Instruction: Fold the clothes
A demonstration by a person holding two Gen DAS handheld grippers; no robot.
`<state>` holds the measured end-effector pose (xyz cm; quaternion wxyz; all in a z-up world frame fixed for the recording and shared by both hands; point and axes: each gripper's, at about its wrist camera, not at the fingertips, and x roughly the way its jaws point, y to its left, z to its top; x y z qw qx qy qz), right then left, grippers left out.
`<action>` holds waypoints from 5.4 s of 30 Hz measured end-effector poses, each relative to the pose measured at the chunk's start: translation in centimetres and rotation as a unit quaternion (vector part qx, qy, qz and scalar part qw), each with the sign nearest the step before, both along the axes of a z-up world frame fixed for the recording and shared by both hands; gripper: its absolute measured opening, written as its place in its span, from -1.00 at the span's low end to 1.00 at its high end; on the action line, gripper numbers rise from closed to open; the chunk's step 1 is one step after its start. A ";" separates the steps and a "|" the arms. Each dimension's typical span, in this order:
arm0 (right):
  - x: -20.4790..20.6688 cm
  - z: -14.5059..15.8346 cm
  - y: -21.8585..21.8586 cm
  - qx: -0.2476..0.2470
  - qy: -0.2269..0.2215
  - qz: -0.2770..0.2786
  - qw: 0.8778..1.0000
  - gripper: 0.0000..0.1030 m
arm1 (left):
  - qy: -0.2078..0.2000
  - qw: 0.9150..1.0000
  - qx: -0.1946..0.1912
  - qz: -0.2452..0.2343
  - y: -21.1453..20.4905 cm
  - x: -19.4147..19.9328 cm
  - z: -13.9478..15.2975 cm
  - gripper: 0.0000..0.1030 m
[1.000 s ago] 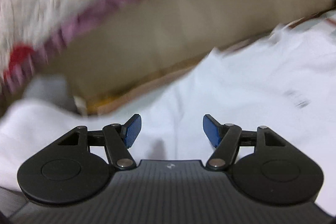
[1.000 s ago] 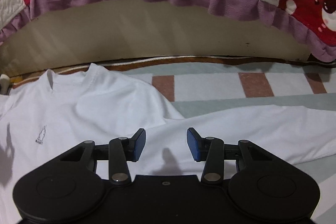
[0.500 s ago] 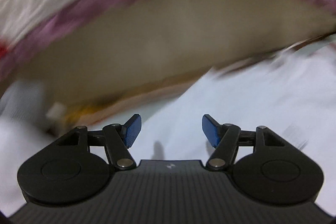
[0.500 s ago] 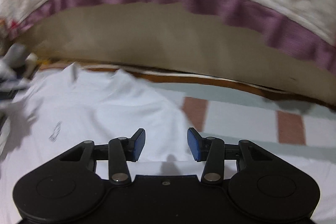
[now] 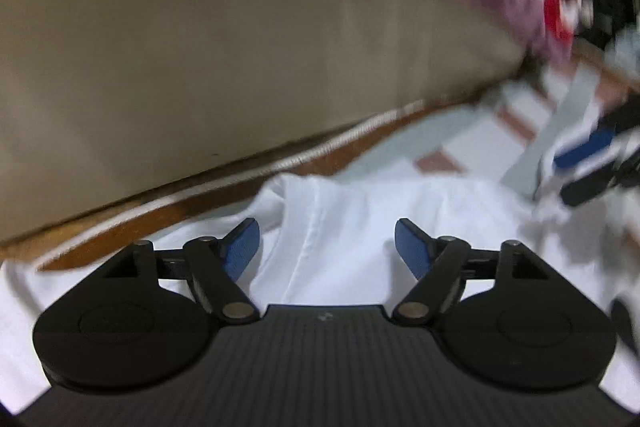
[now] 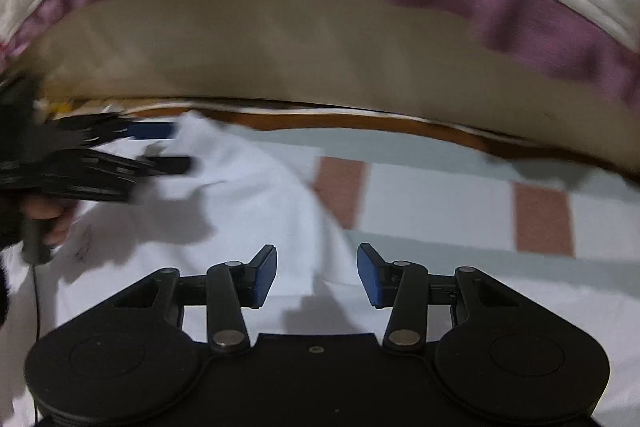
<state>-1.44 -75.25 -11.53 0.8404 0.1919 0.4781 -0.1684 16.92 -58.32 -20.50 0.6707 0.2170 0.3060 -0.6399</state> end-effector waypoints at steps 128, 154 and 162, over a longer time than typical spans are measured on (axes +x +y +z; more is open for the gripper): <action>-8.3 -0.3 23.6 -0.134 -0.042 -0.009 0.990 -0.12 | 0.046 0.931 -0.028 0.361 42.1 5.2 6.0 0.25; -2.7 -4.4 20.7 -0.093 -0.048 0.021 0.994 0.15 | -0.023 0.885 0.027 0.464 39.1 9.0 3.8 -0.43; 0.1 -4.4 30.3 -0.069 -0.052 0.160 0.983 0.29 | 0.064 0.922 -0.013 0.382 41.4 7.6 5.9 -0.22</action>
